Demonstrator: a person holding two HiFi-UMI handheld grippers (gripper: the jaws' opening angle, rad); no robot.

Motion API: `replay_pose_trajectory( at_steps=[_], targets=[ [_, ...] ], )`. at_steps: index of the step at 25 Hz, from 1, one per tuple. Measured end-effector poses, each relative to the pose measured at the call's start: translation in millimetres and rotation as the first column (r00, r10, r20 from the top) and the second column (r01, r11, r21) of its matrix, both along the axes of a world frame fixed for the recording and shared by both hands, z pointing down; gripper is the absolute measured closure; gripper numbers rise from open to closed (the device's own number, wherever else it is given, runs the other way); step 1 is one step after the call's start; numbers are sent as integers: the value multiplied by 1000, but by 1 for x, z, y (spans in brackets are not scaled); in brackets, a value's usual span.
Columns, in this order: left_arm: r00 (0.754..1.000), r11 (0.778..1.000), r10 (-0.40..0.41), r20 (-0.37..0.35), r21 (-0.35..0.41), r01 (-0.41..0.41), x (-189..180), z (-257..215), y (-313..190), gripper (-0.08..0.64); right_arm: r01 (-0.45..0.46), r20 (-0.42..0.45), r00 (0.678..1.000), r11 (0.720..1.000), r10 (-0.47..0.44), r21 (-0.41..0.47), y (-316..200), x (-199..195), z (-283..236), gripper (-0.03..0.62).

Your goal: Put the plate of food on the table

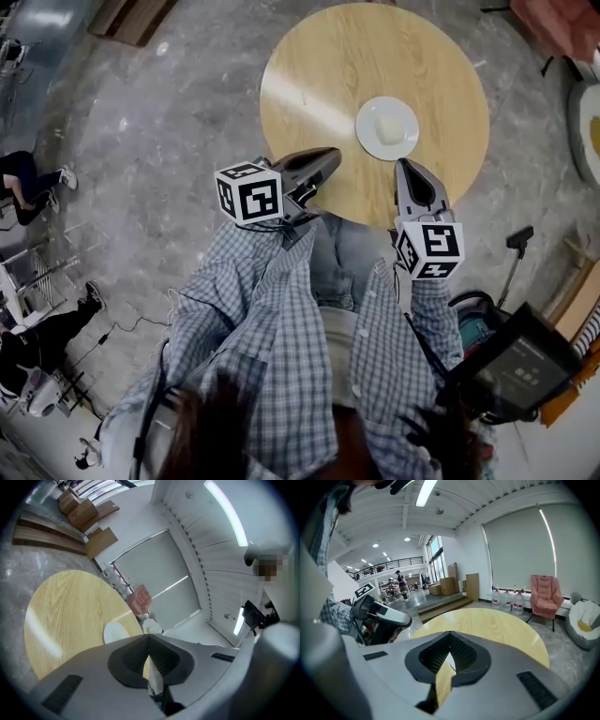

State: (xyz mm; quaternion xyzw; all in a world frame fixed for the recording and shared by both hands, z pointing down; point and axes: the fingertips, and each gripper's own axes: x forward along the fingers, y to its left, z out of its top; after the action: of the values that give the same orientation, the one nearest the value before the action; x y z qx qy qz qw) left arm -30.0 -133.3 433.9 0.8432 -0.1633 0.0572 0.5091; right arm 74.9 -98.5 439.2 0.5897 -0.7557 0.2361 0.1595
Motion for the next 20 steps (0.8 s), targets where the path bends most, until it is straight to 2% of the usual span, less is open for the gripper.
replay_pose_trajectory(
  at_steps=[4,7,12,20],
  targets=[
    [1000,999,-12,-10,32,13,1,-27,8,552,-19,4,1000,999,19,30,11,4,-28,585],
    [1000,995,-5,-4,99,6,10,-44,15,552,-40,12,999,997,39,67,18,11,-43,586],
    [999,976,27,35,215,-33,24,-48,24,552,-56,23,998,992,54,117,22,18,-41,586],
    [999,945,21,38,326,-33,42,-102,35,552,-62,23,998,974,59,218,28,32,-95,586]
  ],
)
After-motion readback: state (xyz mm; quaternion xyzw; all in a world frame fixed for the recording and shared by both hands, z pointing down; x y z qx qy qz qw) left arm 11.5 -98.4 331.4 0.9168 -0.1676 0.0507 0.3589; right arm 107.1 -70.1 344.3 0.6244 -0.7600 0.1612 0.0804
